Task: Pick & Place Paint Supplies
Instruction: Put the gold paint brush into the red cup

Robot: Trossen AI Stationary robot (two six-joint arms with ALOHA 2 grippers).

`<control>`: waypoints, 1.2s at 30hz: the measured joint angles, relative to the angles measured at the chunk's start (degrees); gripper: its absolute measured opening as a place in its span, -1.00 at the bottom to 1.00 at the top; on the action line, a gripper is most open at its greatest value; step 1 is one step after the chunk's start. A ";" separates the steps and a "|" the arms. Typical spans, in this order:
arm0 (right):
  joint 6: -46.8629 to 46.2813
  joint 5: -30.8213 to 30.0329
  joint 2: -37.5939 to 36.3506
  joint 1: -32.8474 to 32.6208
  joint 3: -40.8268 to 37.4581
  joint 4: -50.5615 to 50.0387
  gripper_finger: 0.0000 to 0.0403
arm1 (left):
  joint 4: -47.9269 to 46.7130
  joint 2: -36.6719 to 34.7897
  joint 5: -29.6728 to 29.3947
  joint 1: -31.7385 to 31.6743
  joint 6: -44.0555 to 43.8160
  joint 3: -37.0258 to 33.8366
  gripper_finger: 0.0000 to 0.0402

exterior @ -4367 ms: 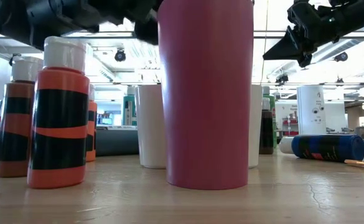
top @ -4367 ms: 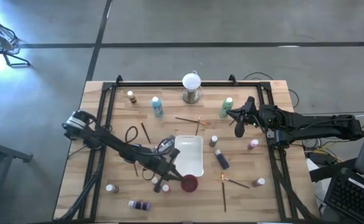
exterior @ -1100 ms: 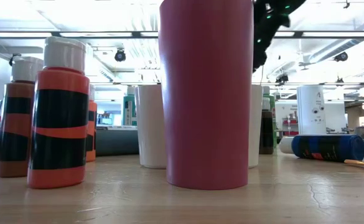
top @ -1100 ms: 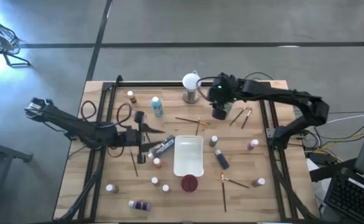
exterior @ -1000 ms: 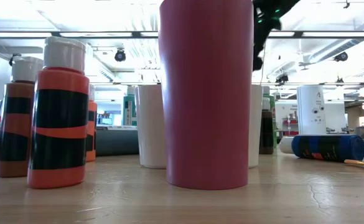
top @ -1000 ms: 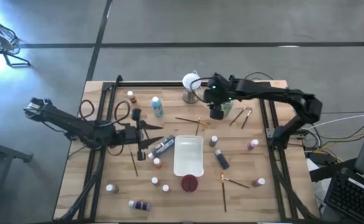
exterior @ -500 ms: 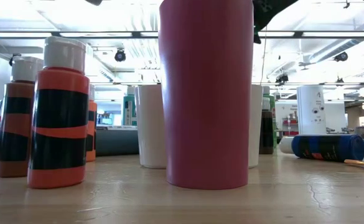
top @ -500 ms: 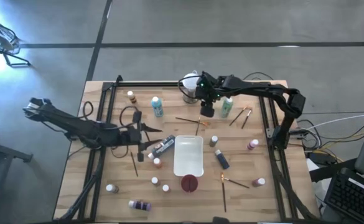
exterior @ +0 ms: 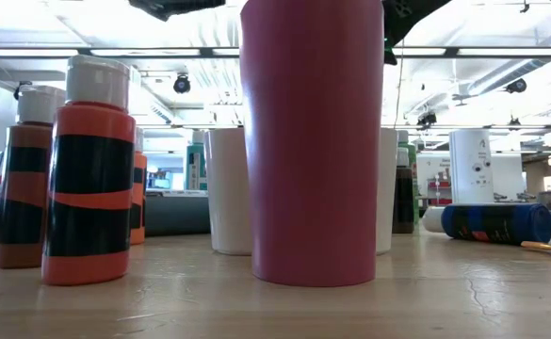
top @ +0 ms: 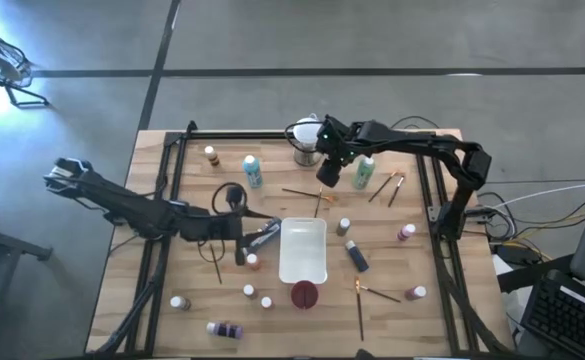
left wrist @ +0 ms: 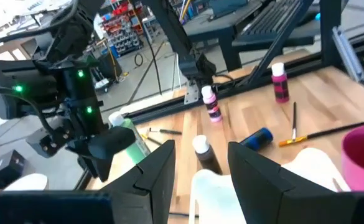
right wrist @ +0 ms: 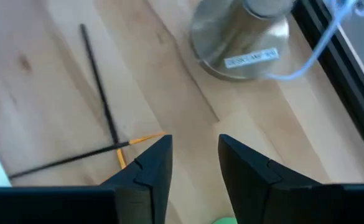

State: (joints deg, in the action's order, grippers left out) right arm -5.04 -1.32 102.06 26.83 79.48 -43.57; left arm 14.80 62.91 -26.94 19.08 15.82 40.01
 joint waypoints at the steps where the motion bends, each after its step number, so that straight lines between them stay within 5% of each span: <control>1: -1.89 0.00 0.10 0.02 0.00 0.02 -0.33 | -0.45 0.31 0.00 -0.01 0.01 0.00 -0.23; 15: -24.58 3.42 0.35 0.39 -0.41 -1.53 -0.14 | -4.09 1.73 0.04 -0.01 -4.21 0.00 -0.24; 23: -30.62 3.68 0.45 0.88 -2.12 1.43 -0.22 | -4.43 1.73 0.04 0.01 -7.20 0.00 -0.24; 29: -24.50 4.08 0.41 0.81 -2.47 2.78 -0.33 | -4.71 1.73 0.07 0.01 -7.82 0.00 -0.24; 36: -3.71 4.39 0.54 0.39 -2.43 4.55 -0.42 | -4.64 1.72 0.07 0.01 -7.92 0.00 -0.24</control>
State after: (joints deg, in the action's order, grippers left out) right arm -8.74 3.07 102.61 27.22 77.05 -39.02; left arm 10.16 64.63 -26.87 19.09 7.90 40.01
